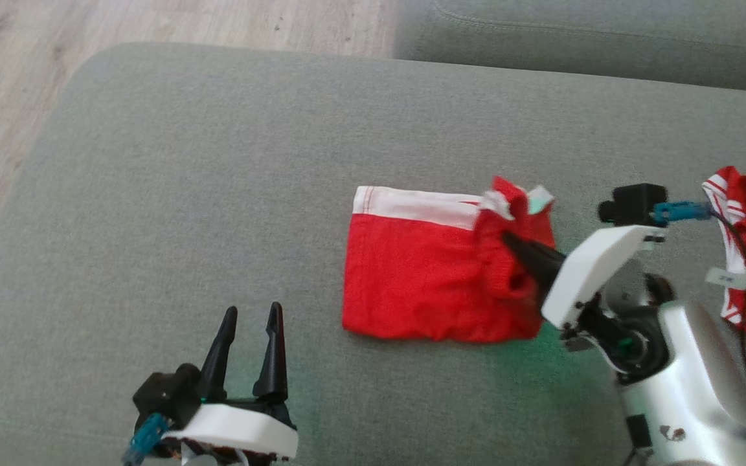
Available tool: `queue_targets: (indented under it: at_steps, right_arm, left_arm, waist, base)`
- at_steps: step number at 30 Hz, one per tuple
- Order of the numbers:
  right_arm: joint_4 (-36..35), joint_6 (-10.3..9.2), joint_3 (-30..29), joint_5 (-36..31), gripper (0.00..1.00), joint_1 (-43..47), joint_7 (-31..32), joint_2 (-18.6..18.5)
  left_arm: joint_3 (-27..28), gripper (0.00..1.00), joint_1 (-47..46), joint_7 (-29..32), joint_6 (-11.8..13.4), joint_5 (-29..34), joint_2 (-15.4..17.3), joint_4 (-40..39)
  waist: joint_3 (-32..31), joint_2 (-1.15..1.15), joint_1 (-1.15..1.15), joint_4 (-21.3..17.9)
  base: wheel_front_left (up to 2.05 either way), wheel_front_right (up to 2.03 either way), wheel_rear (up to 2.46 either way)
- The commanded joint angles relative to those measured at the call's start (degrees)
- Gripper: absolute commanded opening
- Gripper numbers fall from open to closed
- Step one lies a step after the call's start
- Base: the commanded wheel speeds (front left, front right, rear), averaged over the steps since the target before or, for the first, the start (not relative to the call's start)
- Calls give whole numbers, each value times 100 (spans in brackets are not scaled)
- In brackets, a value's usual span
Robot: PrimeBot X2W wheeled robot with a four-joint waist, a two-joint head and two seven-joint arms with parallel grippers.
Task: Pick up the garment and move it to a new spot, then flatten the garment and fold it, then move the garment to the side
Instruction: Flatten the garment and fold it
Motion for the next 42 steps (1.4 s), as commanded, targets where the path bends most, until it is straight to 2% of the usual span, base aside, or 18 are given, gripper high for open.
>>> queue_targets:
  at_steps: [1, 6, 13, 15, 16, 17, 24, 28, 31, 35, 42]
  right_arm:
    - [-271, 39, 296, 353, 0, -327, -56, 63]
    - [11, 39, 931, 1005, 0, -562, -370, 67]
    - [1179, 39, 1506, 1282, 0, -1155, -950, 68]
    - [1414, 39, 1653, 1371, 44, -1292, -1051, 68]
    - [1502, 39, 1752, 1410, 91, -1360, -1093, 68]
    - [1558, 39, 1870, 1471, 100, -1421, -1131, 68]
    - [1726, 39, 2439, 1988, 100, -1743, -1609, 68]
    - [1783, 39, 2510, 1848, 100, -1894, -1960, 68]
    - [1836, 39, 2445, 1414, 100, -2000, -2400, 68]
    - [1894, 39, 2139, 452, 100, -2005, -3084, 47]
    - [1597, 39, 1368, -801, 100, -1324, -3955, 39]
  left_arm:
    - [128, 100, -292, -49, -25, 52, -24, -118]
    - [109, 100, -341, -53, -62, 39, -83, -68]
    - [58, 100, -440, -61, -139, 49, -219, 45]
    - [59, 100, -459, -63, -152, 51, -246, 78]
    - [61, 100, -466, -64, -157, 55, -257, 94]
    - [62, 100, -471, -65, -161, 60, -268, 108]
    - [81, 100, -518, -69, -196, 98, -332, 161]
    - [97, 100, -557, -70, -207, 146, -335, 142]
    - [130, 100, -616, -71, -204, 204, -319, 114]
    - [180, 100, -723, -72, -190, 285, -256, 94]
    - [367, 100, -789, -72, -61, 431, -46, 93]
  waist:
    - [17, 0, 0, 51]
    - [68, 0, 0, 198]
    - [160, 0, 0, 529]
    - [170, 0, 0, 584]
    - [173, 0, 0, 599]
    - [175, 0, 0, 612]
    - [171, 0, 0, 603]
    - [167, 0, 0, 524]
    - [147, 0, 0, 413]
    - [88, 0, 0, 244]
    - [-64, 0, 0, -63]
  base:
    - [0, 0, 0]
    - [0, 0, 0]
    - [0, 0, 0]
    - [0, 0, 0]
    - [0, 0, 0]
    - [0, 0, 0]
    - [0, 0, 0]
    - [0, 0, 0]
    - [0, 0, 0]
    - [0, 0, 0]
    - [0, 0, 0]
